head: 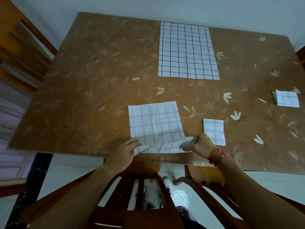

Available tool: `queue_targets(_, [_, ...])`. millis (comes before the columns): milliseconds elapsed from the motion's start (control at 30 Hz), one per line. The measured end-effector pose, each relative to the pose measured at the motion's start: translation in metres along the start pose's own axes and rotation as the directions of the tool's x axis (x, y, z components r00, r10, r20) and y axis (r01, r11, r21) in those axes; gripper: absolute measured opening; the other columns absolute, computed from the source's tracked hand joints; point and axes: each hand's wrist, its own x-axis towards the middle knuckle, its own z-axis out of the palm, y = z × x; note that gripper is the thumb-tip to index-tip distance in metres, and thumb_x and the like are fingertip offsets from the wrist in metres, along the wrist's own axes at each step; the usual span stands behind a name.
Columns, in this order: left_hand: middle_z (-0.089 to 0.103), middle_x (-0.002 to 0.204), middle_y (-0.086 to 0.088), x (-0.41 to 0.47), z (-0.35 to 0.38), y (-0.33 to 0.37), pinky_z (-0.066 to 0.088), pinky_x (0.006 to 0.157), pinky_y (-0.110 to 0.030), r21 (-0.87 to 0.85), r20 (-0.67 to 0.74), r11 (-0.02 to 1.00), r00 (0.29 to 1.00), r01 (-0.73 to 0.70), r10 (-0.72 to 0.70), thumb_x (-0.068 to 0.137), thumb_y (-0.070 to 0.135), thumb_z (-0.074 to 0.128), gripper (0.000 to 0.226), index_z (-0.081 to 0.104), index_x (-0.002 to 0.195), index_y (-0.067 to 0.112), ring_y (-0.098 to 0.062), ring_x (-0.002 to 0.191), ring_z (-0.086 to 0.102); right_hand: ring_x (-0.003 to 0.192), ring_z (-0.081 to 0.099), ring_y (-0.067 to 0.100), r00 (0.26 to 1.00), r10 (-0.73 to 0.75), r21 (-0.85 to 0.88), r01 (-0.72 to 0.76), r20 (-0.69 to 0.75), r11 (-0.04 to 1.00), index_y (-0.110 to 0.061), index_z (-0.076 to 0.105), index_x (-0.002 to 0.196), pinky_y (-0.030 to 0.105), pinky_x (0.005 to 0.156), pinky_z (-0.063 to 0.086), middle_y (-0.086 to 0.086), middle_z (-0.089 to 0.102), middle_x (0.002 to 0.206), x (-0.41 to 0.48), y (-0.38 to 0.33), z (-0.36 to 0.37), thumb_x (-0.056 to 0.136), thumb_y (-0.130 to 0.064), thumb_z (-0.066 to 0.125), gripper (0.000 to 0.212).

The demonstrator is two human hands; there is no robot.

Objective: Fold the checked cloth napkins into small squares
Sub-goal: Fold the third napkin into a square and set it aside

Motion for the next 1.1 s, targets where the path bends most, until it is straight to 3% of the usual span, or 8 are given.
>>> queue_targets(33, [0.052, 0.14, -0.001, 0.002, -0.002, 0.0, 0.03, 0.106, -0.018, -0.006, -0.002, 1.0, 1.0, 0.014, -0.014, 0.093, -0.008, 0.044, 0.043, 0.06, 0.128, 0.009, -0.016, 0.131, 0.046, 0.055, 0.051, 0.012, 0.997, -0.079, -0.007, 0.079, -0.021, 0.997, -0.008, 0.067, 0.072, 0.02, 0.068, 0.054, -0.005, 0.061, 0.048, -0.005, -0.007, 0.001, 0.043, -0.028, 0.094, 0.045])
queue_targets(133, [0.061, 0.128, -0.002, 0.01, -0.007, -0.002, 0.037, 0.1, -0.018, -0.043, -0.016, 0.998, 0.999, 0.046, -0.047, 0.095, -0.001, 0.048, 0.036, 0.06, 0.128, 0.008, -0.014, 0.12, 0.054, 0.061, 0.067, 0.011, 0.961, -0.265, 0.036, 0.268, -0.074, 0.963, -0.018, 0.075, 0.062, 0.02, 0.061, 0.052, -0.005, 0.072, 0.061, -0.002, -0.025, 0.006, 0.062, -0.018, 0.086, 0.012])
queue_targets(300, [0.059, 0.073, 0.013, 0.023, -0.018, 0.002, 0.039, 0.057, -0.016, -0.115, -0.046, 0.988, 0.993, 0.103, -0.109, 0.1, 0.014, 0.049, 0.016, 0.063, 0.096, 0.023, -0.004, 0.068, 0.057, 0.077, 0.069, 0.014, 0.938, -0.335, 0.069, 0.342, -0.093, 0.937, -0.018, 0.077, 0.063, 0.033, 0.079, 0.053, -0.005, 0.074, 0.068, -0.004, -0.035, -0.001, 0.071, -0.025, 0.079, 0.011])
queue_targets(533, [0.064, 0.077, -0.003, 0.055, -0.035, 0.003, 0.047, 0.058, -0.023, -0.161, -0.024, 0.956, 0.968, 0.244, -0.251, 0.103, 0.028, 0.042, 0.028, 0.06, 0.089, 0.012, -0.013, 0.074, 0.061, 0.067, 0.065, -0.004, 0.918, -0.378, 0.091, 0.39, -0.123, 0.916, -0.022, 0.075, 0.084, 0.012, 0.061, 0.048, -0.014, 0.069, 0.076, 0.026, -0.057, -0.002, 0.075, -0.02, 0.078, 0.01])
queue_targets(667, [0.063, 0.077, 0.003, 0.074, -0.035, -0.001, 0.04, 0.053, -0.011, -0.275, -0.052, 0.908, 0.938, 0.316, -0.343, 0.102, 0.024, 0.044, 0.028, 0.059, 0.086, 0.007, -0.009, 0.072, 0.059, 0.079, 0.067, 0.011, 0.92, -0.373, 0.07, 0.383, -0.125, 0.921, -0.015, 0.072, 0.102, 0.017, 0.066, 0.051, -0.004, 0.071, 0.091, 0.047, -0.068, 0.002, 0.078, -0.023, 0.076, 0.026])
queue_targets(867, [0.065, 0.079, -0.012, 0.087, -0.033, -0.009, 0.049, 0.06, -0.033, -0.335, -0.097, 0.856, 0.889, 0.395, -0.448, 0.103, 0.023, 0.043, 0.031, 0.059, 0.086, 0.002, -0.027, 0.076, 0.063, 0.09, 0.067, 0.018, 0.942, -0.315, 0.132, 0.33, -0.119, 0.935, -0.018, 0.067, 0.11, 0.036, 0.082, 0.057, -0.001, 0.07, 0.096, 0.067, -0.075, 0.008, 0.073, -0.018, 0.079, 0.039])
queue_targets(1000, [0.065, 0.088, 0.008, 0.086, -0.033, -0.007, 0.047, 0.059, -0.019, -0.397, -0.07, 0.82, 0.878, 0.412, -0.474, 0.092, 0.023, 0.064, 0.01, 0.058, 0.099, 0.017, -0.009, 0.081, 0.063, 0.086, 0.068, 0.02, 0.956, -0.255, 0.131, 0.274, -0.146, 0.953, -0.015, 0.068, 0.107, 0.036, 0.079, 0.057, 0.004, 0.072, 0.094, 0.075, -0.072, 0.005, 0.071, -0.016, 0.081, 0.039])
queue_targets(1100, [0.062, 0.088, 0.012, 0.083, -0.032, -0.008, 0.043, 0.058, -0.013, -0.385, -0.036, 0.827, 0.888, 0.411, -0.458, 0.083, 0.013, 0.074, 0.04, 0.049, 0.111, 0.028, -0.004, 0.08, 0.061, 0.085, 0.069, 0.022, 0.946, -0.244, 0.086, 0.267, -0.214, 0.96, -0.013, 0.069, 0.103, 0.039, 0.078, 0.059, 0.005, 0.073, 0.093, 0.079, -0.072, 0.005, 0.069, -0.023, 0.083, 0.038])
